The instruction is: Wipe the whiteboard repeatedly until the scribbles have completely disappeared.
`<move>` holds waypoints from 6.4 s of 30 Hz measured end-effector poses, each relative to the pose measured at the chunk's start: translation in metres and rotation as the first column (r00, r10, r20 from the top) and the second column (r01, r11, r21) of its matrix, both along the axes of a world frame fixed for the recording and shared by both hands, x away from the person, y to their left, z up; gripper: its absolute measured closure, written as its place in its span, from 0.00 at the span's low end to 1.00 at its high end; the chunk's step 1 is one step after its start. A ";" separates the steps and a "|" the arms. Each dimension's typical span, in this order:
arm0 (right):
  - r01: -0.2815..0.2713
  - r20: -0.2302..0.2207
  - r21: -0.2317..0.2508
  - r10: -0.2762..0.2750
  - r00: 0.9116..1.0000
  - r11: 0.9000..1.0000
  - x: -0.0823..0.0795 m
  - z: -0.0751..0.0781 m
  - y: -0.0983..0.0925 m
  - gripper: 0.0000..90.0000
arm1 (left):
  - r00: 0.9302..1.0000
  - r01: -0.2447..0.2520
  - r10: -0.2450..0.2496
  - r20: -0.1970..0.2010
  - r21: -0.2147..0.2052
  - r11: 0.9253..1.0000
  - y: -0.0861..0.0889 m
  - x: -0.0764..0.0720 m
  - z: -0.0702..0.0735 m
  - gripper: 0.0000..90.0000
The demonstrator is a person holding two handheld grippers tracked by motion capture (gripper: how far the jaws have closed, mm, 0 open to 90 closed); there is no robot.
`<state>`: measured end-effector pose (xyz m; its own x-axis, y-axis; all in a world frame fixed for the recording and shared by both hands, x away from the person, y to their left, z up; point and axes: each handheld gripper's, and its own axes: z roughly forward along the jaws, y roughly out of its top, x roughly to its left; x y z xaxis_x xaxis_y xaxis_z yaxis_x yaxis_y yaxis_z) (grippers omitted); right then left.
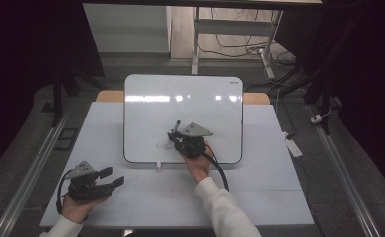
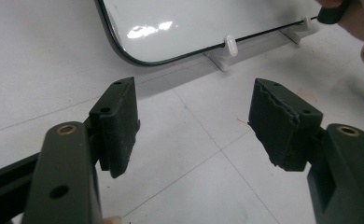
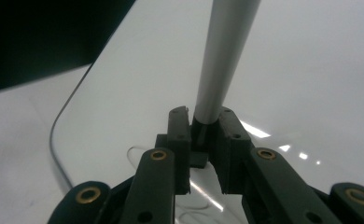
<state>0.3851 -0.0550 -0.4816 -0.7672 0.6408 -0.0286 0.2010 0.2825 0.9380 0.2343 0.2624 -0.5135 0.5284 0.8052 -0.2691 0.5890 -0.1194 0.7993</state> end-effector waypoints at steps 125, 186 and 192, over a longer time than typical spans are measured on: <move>-0.004 0.092 -0.129 0.016 0.996 0.992 -0.036 -0.024 -0.014 0.86 | 1.000 -0.007 0.007 -0.001 -0.016 1.000 0.002 0.004 -0.002 0.38; -0.018 0.127 -0.132 0.035 0.991 0.991 -0.026 -0.018 0.010 0.86 | 1.000 -0.011 0.011 0.015 -0.021 1.000 0.003 0.003 -0.001 0.38; 0.080 0.140 -0.086 -0.068 0.988 0.993 -0.021 -0.010 -0.006 0.86 | 1.000 -0.013 0.014 0.018 -0.024 1.000 0.004 0.003 0.000 0.38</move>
<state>0.3641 -0.0607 -0.4915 -0.7024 0.6858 -0.1908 0.0959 0.3568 0.9293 0.2375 0.2665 -0.5138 0.5225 0.8056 -0.2793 0.5761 -0.0920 0.8122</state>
